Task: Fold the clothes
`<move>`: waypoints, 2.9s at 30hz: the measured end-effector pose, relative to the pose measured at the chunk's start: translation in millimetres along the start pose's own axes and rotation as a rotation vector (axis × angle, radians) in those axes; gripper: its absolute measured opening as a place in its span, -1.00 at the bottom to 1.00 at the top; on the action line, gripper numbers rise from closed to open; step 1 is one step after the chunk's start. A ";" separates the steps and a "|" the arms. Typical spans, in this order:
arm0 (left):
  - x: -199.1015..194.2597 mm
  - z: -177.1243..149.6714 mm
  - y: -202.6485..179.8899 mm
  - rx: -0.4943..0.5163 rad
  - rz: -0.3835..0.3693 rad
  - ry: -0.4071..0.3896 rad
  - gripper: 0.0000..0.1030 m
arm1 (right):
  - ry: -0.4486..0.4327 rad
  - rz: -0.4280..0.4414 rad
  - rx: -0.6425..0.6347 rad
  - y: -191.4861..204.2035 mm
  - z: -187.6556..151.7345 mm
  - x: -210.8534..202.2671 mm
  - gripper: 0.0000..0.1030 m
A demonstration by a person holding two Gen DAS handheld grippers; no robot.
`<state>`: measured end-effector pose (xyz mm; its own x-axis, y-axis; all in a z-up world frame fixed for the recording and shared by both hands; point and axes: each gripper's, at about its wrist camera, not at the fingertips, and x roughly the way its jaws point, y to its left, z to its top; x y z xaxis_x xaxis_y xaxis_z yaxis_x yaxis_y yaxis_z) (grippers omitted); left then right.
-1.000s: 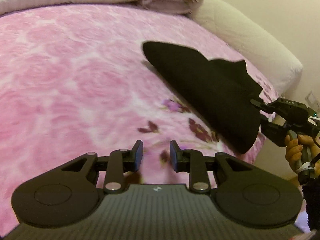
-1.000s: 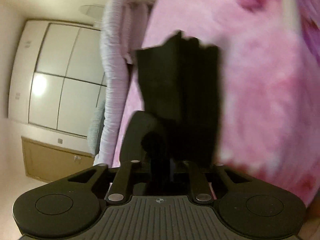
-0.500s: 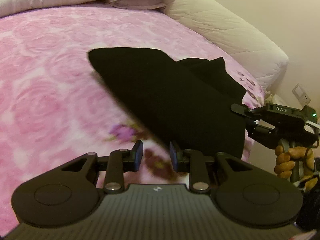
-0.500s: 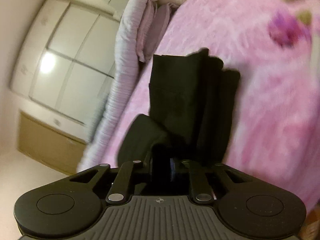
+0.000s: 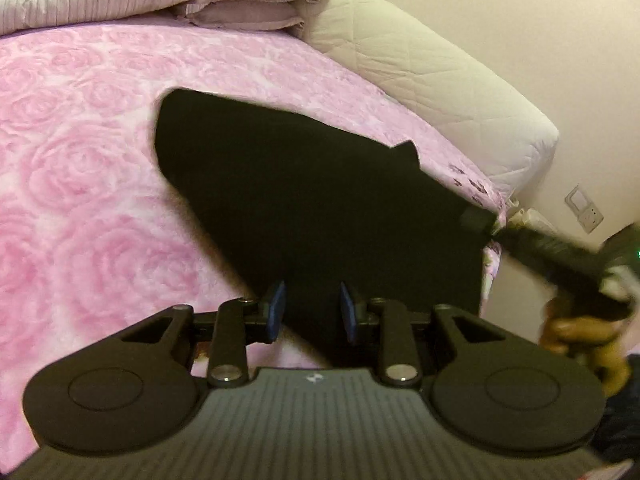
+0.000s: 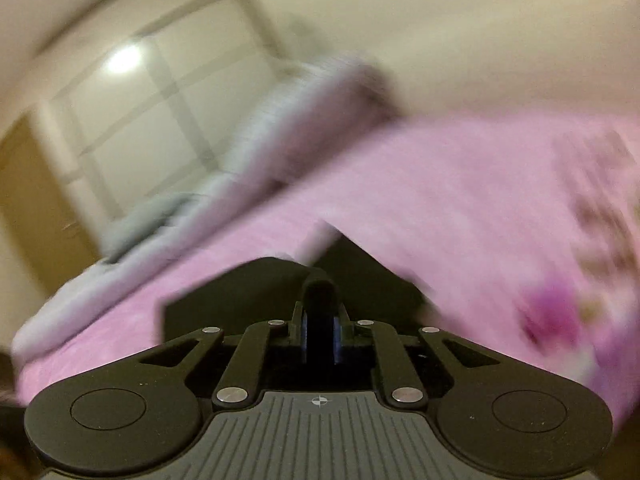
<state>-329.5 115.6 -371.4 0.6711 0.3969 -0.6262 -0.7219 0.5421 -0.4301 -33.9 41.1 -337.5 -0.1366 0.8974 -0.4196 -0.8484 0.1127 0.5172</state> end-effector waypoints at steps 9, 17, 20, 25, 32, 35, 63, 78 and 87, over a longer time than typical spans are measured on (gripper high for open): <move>-5.3 2.7 7.6 -0.018 0.011 -0.002 -0.52 | -0.167 0.080 0.021 10.2 14.7 -19.2 -0.80; 4.4 -9.2 6.6 -0.016 -0.004 0.042 -0.52 | -0.144 -0.039 0.179 -34.7 -7.4 -7.7 -0.79; 7.4 -10.6 9.9 -0.046 0.003 0.046 -0.52 | -0.050 -0.010 0.246 -41.6 -7.7 11.9 -0.75; 0.1 -16.6 11.8 -0.062 0.020 0.053 -0.51 | 0.002 -0.033 0.362 -58.6 -11.4 13.2 -0.18; -19.6 -2.6 -0.4 -0.029 -0.002 -0.064 -0.51 | -0.150 -0.121 0.124 -21.2 -2.2 -16.2 -0.18; -6.8 0.4 -8.6 0.005 -0.034 -0.054 -0.51 | -0.042 -0.165 0.102 -19.9 -7.7 9.4 -0.18; -26.9 -40.8 37.0 -0.188 0.017 -0.007 -0.47 | 0.190 0.172 0.778 -2.0 -89.8 -6.6 0.37; -20.9 -23.2 41.7 -0.307 -0.137 -0.030 -0.38 | 0.250 0.094 0.410 -17.0 -20.4 -9.2 -0.71; 12.8 -26.6 66.1 -0.661 -0.304 -0.121 -0.21 | 0.179 0.109 0.581 -61.4 -22.4 -13.5 -0.04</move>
<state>-373.1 136.8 -425.1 0.8444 0.3995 -0.3569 -0.4262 0.0973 -0.8994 8.6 12.6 -380.3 -0.3330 0.8370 -0.4342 -0.4147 0.2836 0.8647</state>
